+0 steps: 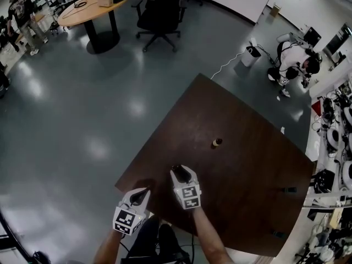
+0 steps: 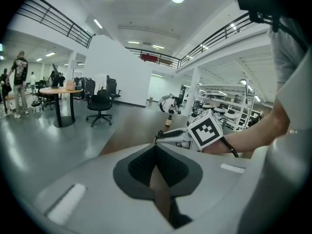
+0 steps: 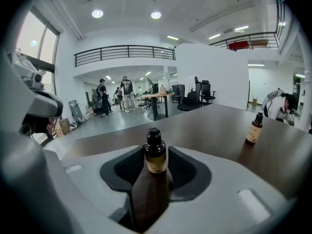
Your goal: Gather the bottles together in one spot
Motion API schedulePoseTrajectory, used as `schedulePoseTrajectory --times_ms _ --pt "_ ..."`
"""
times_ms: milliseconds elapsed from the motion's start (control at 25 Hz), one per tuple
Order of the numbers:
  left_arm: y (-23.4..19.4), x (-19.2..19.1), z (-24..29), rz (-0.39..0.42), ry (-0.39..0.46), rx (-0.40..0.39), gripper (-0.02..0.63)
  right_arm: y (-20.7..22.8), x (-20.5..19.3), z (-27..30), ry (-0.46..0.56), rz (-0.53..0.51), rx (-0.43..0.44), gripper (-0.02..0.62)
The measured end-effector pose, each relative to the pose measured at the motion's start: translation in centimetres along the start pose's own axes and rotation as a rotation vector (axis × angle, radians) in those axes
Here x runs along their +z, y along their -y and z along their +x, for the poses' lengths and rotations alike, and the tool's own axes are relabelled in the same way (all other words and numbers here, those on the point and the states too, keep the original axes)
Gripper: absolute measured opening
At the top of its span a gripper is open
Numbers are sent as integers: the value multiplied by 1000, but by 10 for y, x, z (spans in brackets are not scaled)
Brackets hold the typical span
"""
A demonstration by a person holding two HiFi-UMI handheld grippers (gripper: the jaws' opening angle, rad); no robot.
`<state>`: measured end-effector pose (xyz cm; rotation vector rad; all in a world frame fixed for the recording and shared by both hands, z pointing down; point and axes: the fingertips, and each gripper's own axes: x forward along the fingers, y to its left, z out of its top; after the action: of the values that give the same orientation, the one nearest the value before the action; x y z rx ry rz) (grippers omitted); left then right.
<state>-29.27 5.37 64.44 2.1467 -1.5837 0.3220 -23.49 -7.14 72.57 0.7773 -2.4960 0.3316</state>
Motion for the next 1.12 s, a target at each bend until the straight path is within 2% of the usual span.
schedulePoseTrajectory --times_ms 80,400,720,1120 --pt "0 1 0 -1 2 -1 0 1 0 -1 2 -6 -8 135" --pt "7 2 1 3 -7 -25 0 8 -2 -7 19 -9 -56 132" --pt "15 9 1 18 -8 -63 0 26 -3 -39 47 21 -131 132" --pt "43 15 17 57 -20 -136 0 59 -37 -91 17 70 -244 130"
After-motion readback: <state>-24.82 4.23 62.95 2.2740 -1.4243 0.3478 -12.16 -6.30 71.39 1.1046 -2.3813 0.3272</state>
